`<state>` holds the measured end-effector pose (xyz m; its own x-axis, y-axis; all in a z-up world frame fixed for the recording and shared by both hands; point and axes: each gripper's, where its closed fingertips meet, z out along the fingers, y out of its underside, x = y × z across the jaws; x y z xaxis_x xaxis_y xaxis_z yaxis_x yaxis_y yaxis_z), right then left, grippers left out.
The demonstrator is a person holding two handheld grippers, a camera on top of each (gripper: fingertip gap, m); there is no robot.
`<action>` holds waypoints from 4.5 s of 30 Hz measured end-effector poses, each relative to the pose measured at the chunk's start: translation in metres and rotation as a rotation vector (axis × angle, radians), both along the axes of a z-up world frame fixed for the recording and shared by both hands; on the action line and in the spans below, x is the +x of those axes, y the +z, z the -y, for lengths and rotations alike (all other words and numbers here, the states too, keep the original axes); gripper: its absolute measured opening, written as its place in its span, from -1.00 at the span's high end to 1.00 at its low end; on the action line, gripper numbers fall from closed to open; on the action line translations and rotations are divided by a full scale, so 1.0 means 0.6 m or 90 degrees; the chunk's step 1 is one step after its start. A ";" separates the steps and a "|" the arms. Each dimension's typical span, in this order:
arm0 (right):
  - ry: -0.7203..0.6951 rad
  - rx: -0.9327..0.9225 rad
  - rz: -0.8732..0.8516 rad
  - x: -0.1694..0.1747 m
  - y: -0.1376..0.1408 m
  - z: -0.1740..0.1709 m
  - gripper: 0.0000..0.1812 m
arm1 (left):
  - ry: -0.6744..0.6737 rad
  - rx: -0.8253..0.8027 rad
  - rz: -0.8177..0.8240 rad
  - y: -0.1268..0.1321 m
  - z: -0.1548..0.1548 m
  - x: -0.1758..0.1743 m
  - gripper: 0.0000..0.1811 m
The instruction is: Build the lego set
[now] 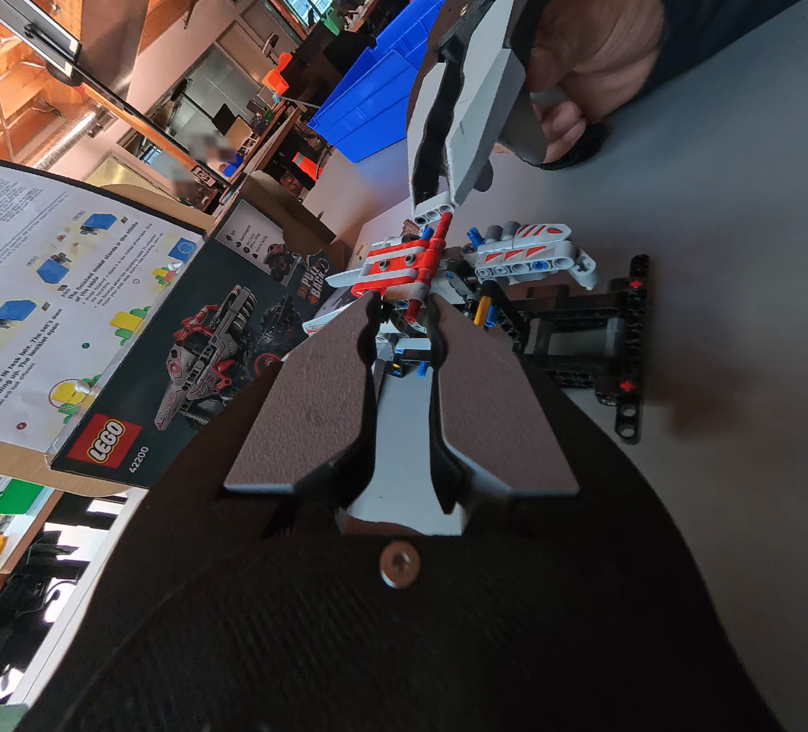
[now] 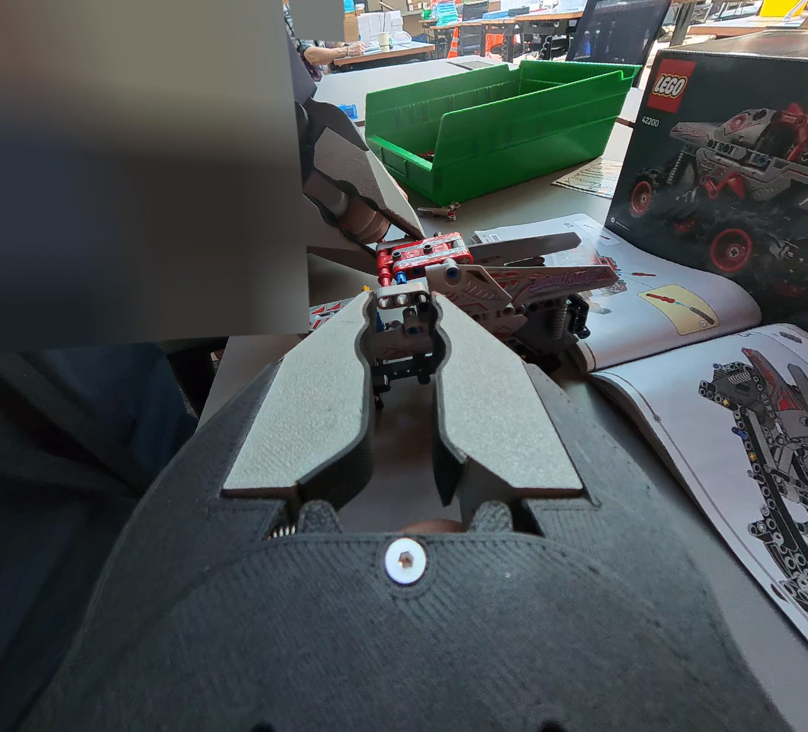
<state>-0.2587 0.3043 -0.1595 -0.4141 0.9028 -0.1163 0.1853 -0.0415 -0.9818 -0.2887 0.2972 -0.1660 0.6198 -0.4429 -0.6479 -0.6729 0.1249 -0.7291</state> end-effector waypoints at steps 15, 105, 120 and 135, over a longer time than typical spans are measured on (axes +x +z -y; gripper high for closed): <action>0.006 -0.016 0.004 0.000 -0.001 0.000 0.78 | 0.005 0.007 -0.003 0.000 -0.001 0.000 0.81; 0.067 0.135 0.026 -0.018 0.002 0.006 0.80 | 0.040 0.036 -0.090 -0.004 -0.009 -0.011 0.85; 0.082 -0.043 0.100 -0.017 0.010 0.007 0.92 | 0.045 0.052 -0.091 -0.002 -0.009 -0.003 0.84; -0.020 0.409 0.002 0.003 0.007 0.009 0.62 | 0.049 0.094 -0.189 0.000 -0.006 0.004 0.77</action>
